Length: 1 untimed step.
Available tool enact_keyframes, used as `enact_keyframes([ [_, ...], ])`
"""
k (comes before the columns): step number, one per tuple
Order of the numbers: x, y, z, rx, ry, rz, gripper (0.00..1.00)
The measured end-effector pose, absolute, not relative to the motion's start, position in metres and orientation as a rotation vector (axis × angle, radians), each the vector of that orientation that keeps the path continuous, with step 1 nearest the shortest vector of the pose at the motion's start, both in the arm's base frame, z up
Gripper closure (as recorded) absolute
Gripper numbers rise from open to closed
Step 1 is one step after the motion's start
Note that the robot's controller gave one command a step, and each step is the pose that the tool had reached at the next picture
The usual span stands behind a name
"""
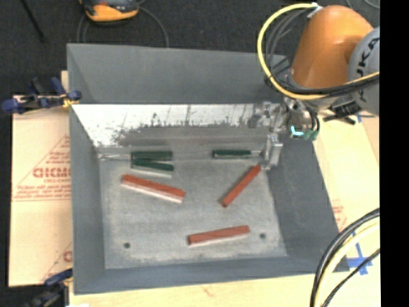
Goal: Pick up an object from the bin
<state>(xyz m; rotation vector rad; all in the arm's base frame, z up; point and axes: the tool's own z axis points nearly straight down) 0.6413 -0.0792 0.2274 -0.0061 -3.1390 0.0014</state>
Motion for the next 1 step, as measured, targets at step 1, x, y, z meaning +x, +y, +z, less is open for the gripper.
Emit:
enact_keyframes([
  [1,0.6429,-0.0790,0.2322,-0.004,-3.147,0.003,0.00],
])
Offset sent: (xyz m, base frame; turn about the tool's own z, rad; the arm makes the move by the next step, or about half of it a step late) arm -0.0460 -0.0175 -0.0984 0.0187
